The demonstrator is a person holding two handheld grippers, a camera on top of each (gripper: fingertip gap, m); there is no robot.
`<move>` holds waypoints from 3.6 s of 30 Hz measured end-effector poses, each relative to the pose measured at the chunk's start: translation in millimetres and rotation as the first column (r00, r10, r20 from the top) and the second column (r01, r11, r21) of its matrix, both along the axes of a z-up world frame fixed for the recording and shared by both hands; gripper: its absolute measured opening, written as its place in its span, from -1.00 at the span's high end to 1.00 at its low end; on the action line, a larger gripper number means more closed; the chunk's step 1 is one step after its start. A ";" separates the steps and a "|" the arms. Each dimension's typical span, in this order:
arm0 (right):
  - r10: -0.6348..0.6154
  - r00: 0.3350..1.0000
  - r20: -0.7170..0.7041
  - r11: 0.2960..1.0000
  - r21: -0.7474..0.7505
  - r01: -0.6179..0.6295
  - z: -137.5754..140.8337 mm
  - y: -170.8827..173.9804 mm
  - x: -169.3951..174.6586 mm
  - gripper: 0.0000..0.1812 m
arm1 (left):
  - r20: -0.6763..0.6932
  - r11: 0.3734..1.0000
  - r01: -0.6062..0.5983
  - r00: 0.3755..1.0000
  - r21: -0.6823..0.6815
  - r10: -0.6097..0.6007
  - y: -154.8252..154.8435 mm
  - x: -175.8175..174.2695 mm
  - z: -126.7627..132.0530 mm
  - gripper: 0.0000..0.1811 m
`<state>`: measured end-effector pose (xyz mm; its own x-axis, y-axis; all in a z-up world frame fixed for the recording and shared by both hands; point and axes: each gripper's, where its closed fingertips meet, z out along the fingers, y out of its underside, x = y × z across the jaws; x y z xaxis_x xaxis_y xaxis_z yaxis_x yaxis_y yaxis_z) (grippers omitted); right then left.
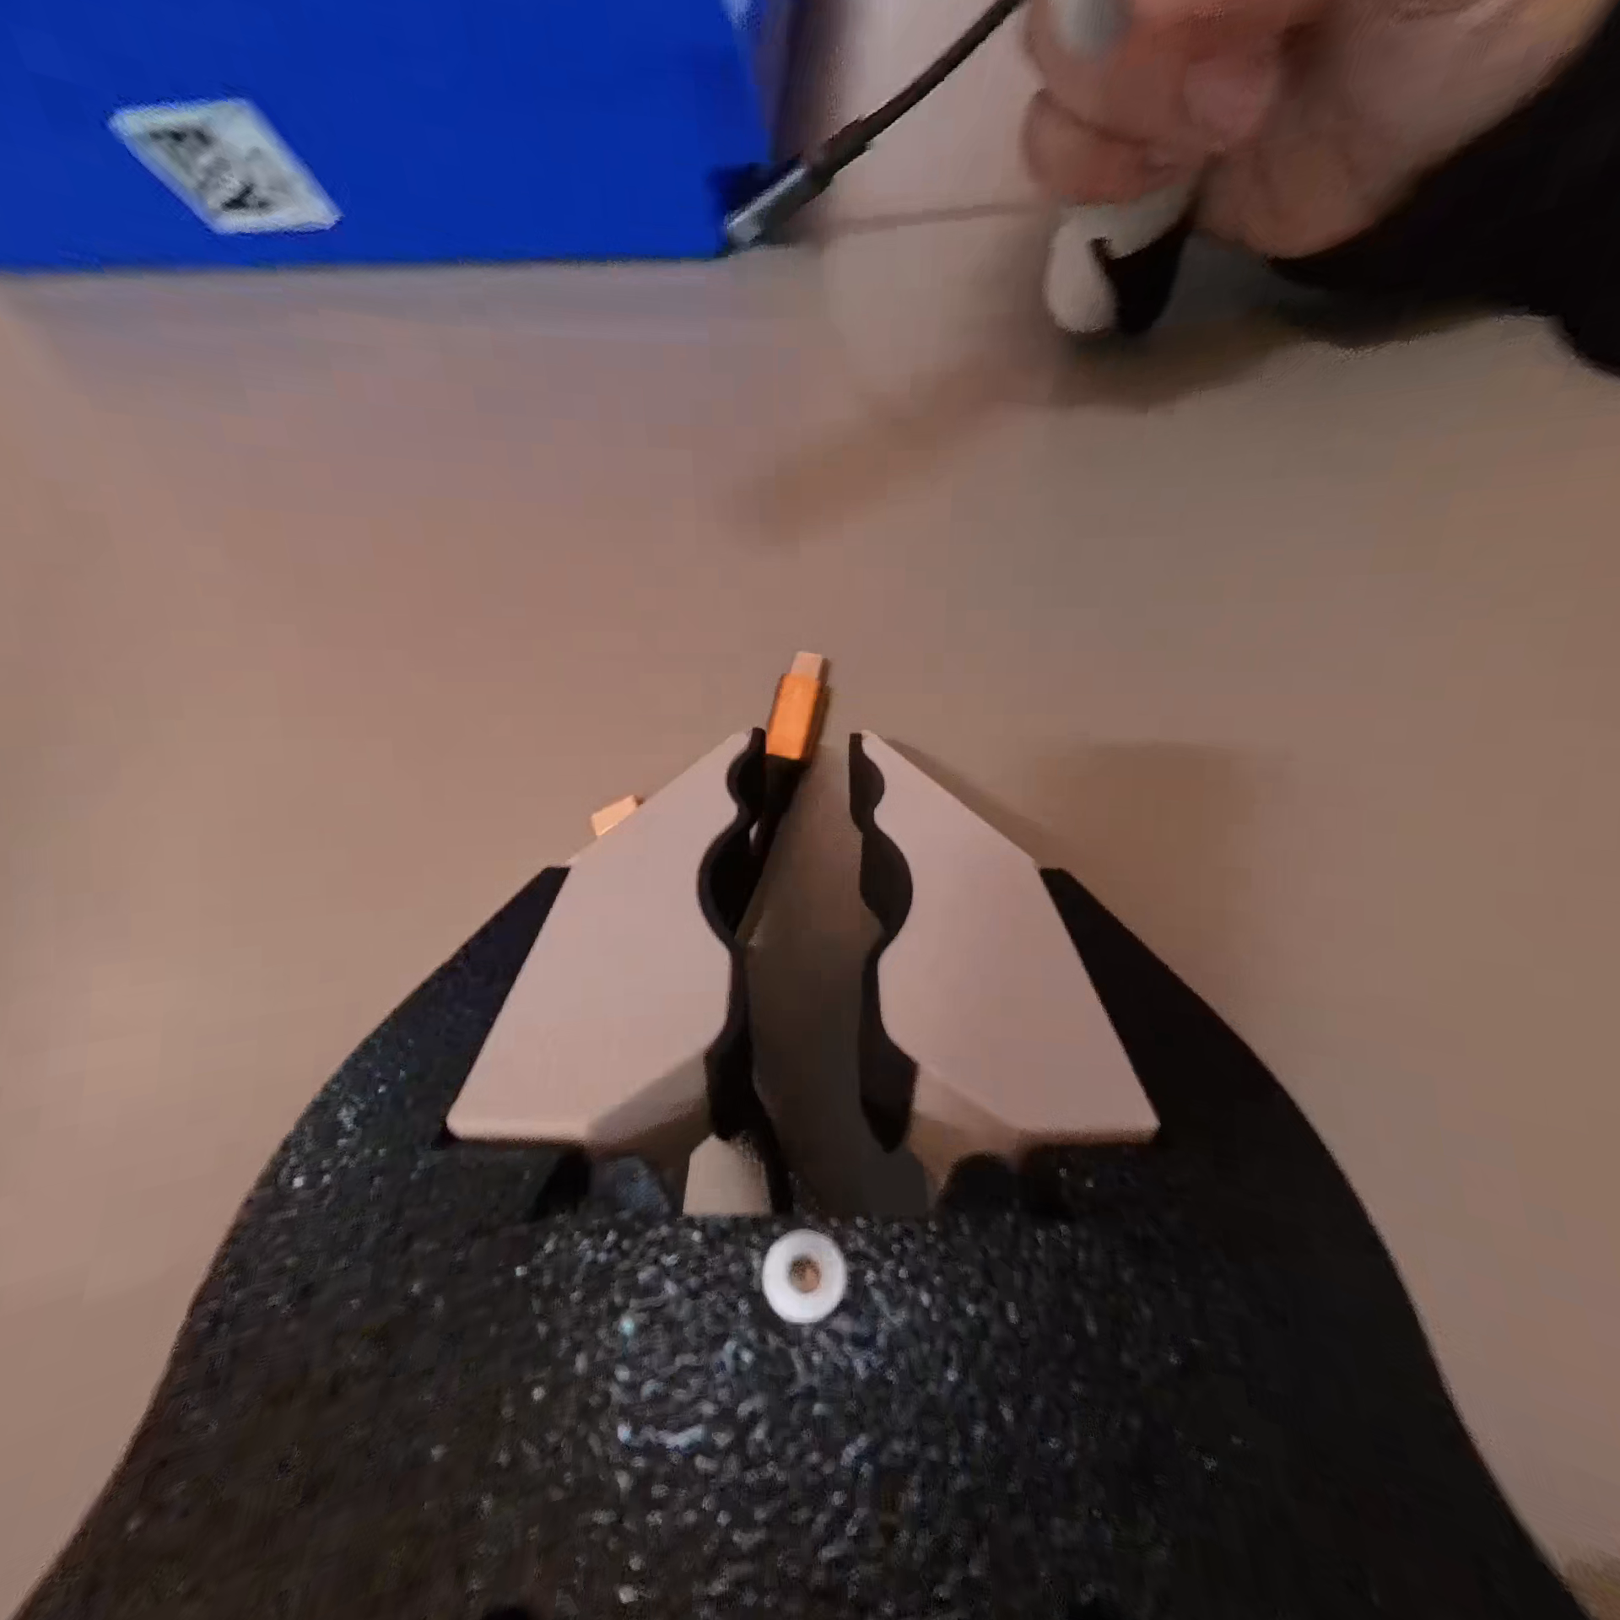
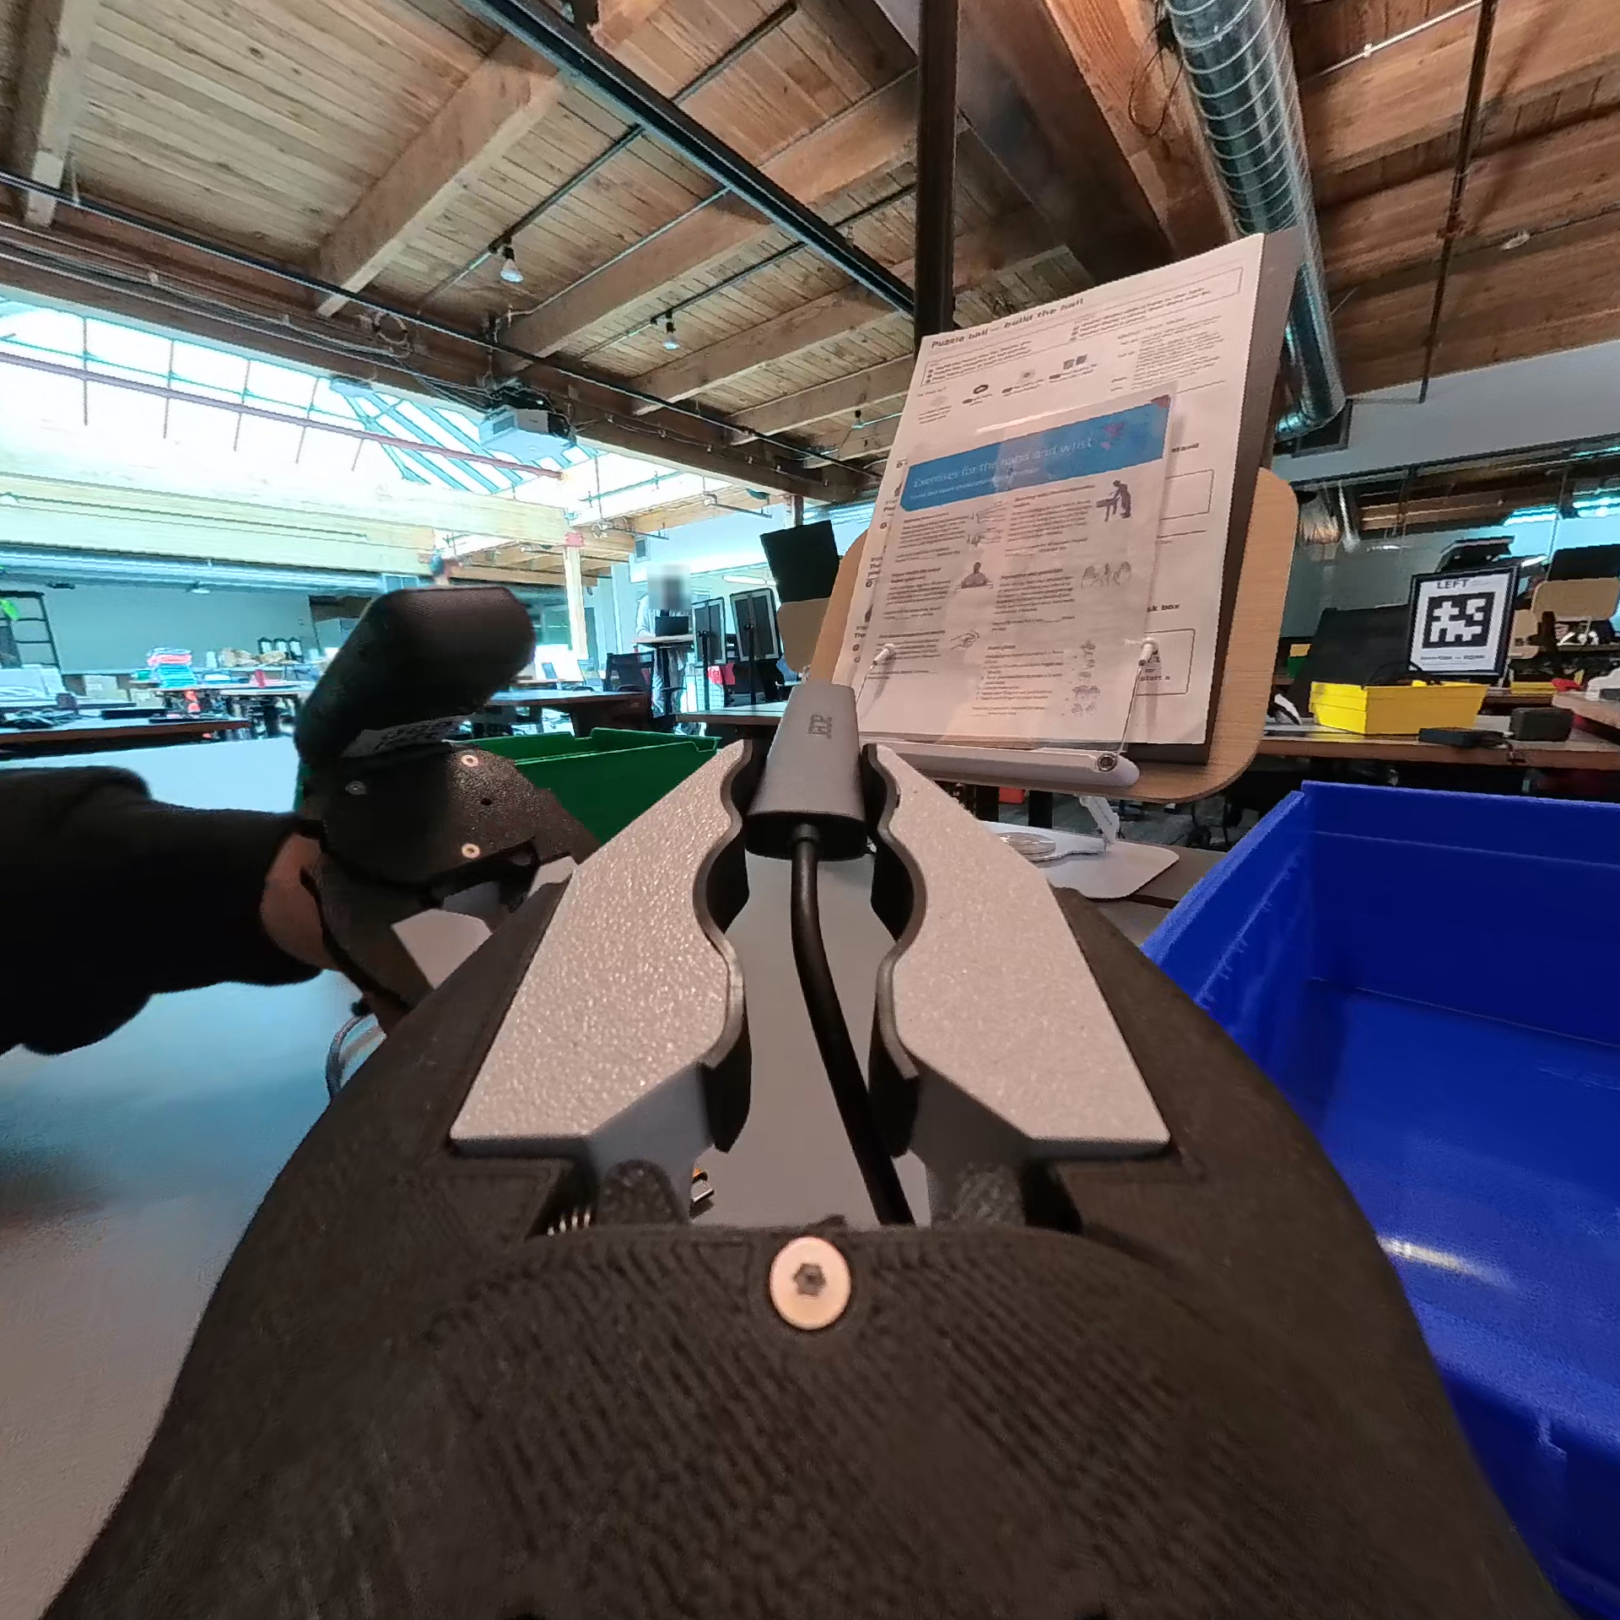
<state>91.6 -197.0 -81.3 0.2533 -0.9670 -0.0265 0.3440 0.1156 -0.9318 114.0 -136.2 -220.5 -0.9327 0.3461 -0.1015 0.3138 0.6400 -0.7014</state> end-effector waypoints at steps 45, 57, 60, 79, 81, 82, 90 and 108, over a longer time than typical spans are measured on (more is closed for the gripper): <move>-0.018 0.998 -0.064 0.997 -0.073 0.013 -9.4 12.6 7.1 0.76 | -0.066 0.849 -0.519 0.855 -0.104 0.515 -9.8 0.5 109.2 0.90; 0.012 0.997 -0.083 0.994 -0.111 -0.021 -13.7 21.3 8.7 0.75 | -0.068 0.844 -0.530 0.848 -0.076 0.526 -9.6 1.3 105.9 0.90; 0.008 0.996 -0.093 0.992 -0.121 -0.020 -15.0 22.9 9.8 0.75 | -0.039 0.843 -0.533 0.846 -0.069 0.532 -8.8 2.2 105.1 0.90; 0.010 0.988 -0.152 0.998 -0.066 -0.020 -19.4 23.6 14.0 0.72 | 0.019 0.837 -0.506 0.853 -0.208 0.521 -17.2 11.8 124.9 0.90; 0.033 0.991 -0.128 0.999 -0.011 -0.035 -15.6 17.8 10.9 0.73 | 0.001 0.840 -0.491 0.863 -0.231 0.505 -20.8 7.6 125.2 0.90; 0.030 0.993 -0.117 0.999 -0.008 -0.031 -14.5 16.7 10.5 0.74 | -0.007 0.836 -0.487 0.865 -0.254 0.502 -22.1 6.7 125.7 0.90; 0.023 0.998 -0.051 0.999 0.026 -0.022 -7.2 15.2 8.1 0.74 | -0.052 0.755 -0.491 0.851 -0.435 0.523 -23.4 2.9 135.7 0.90; -0.016 1.000 -0.018 0.992 0.122 0.018 1.2 -5.6 1.6 0.76 | -0.181 0.659 -0.512 0.844 -0.550 0.505 15.2 6.5 181.6 0.65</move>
